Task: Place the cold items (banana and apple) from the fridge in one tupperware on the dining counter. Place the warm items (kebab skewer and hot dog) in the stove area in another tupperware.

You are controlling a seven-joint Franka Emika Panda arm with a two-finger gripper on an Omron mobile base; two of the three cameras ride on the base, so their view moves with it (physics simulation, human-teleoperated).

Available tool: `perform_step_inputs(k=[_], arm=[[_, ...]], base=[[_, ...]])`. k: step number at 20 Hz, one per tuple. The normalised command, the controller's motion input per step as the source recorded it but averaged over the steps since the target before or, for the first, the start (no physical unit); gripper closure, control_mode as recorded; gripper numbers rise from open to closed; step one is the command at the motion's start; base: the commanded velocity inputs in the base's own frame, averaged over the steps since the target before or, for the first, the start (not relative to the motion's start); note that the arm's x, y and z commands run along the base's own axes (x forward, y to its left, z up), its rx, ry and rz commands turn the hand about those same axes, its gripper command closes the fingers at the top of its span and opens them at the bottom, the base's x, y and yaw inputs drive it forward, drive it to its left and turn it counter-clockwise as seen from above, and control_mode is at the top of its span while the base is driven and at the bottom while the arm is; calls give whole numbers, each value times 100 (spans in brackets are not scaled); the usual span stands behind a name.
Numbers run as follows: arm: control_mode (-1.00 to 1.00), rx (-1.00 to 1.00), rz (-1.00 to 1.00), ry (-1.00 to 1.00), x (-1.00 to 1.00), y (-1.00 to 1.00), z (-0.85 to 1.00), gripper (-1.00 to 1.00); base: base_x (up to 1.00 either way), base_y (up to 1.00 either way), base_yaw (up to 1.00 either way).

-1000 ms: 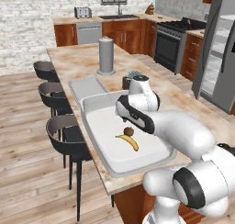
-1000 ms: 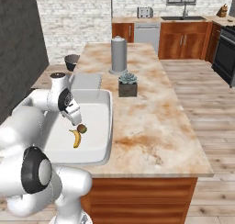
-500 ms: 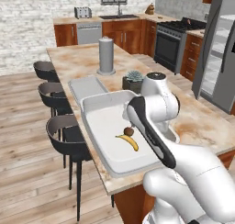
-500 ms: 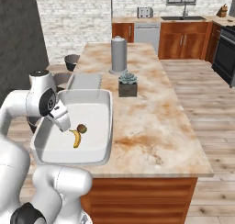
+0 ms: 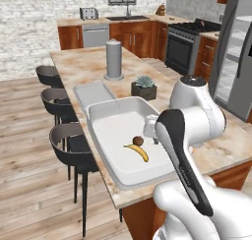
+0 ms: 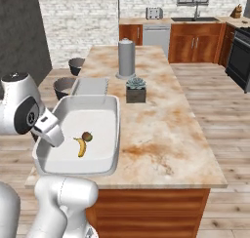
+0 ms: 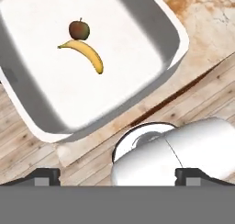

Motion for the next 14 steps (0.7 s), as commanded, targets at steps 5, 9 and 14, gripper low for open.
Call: perform_step_inputs(k=[5,9,14], arm=[[-100,-4,29,0,-71,-24,42,-100],[-100,0,29,0,-48,-32,28,-100],[-100,0,0,0,-38,-11,-4,-100]], base=[[0,0,0],[0,0,0],[0,0,0]])
